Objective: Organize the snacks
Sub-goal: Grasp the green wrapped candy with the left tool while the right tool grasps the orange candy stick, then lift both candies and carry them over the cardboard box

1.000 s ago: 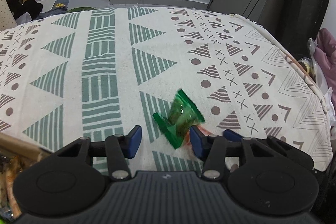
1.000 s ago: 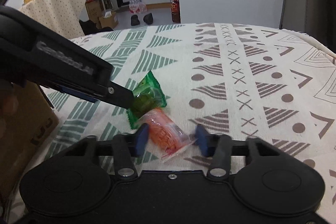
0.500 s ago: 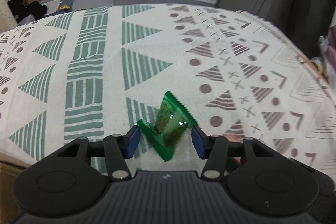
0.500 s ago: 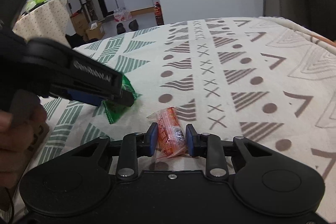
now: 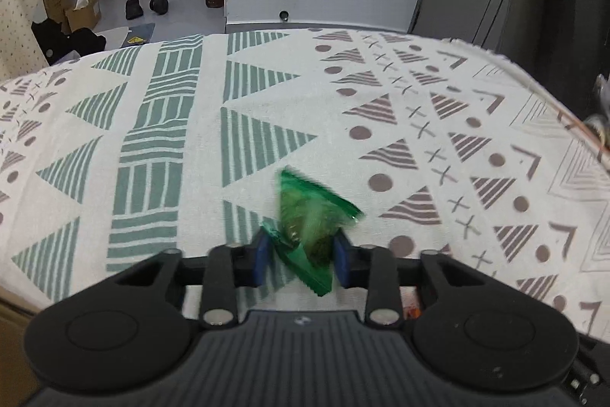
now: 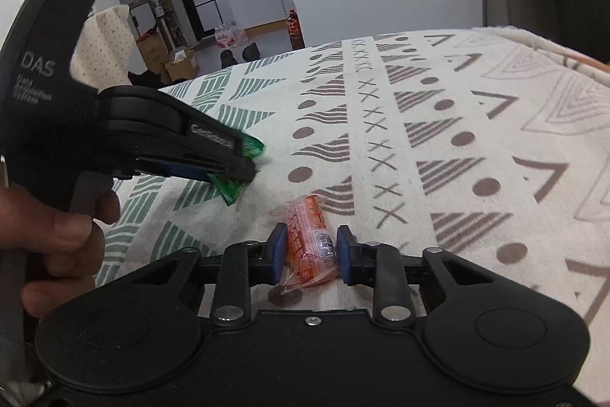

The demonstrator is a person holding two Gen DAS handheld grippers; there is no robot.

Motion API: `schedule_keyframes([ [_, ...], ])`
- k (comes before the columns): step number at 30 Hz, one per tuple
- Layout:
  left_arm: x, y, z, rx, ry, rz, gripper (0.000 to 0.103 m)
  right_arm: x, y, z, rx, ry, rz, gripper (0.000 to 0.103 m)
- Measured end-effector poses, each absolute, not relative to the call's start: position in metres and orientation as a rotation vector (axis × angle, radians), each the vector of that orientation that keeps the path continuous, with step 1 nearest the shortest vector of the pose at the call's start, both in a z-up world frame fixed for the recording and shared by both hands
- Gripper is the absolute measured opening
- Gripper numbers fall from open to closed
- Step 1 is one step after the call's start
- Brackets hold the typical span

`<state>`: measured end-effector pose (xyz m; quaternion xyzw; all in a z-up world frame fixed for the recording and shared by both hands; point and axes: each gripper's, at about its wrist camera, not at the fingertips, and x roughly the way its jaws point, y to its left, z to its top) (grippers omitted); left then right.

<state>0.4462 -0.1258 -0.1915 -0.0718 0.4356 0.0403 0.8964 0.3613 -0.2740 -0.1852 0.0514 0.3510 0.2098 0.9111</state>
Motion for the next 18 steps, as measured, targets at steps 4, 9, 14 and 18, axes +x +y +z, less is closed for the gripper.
schedule_keyframes([
  [4, 0.431, -0.129, -0.185, -0.153, 0.888, 0.087, 0.028, 0.354, -0.283, -0.185, 0.135, 0.734, 0.415, 0.022],
  [9, 0.409, -0.127, -0.177, -0.18, 0.894, 0.093, 0.028, 0.343, -0.293, -0.184, 0.163, 0.744, 0.395, 0.021],
  [14, 0.389, -0.122, -0.168, -0.195, 0.89, 0.091, 0.028, 0.332, -0.294, -0.181, 0.171, 0.751, 0.386, 0.019],
  [18, 0.374, -0.119, -0.159, -0.197, 0.881, 0.09, 0.028, 0.321, -0.289, -0.174, 0.16, 0.737, 0.398, 0.019],
])
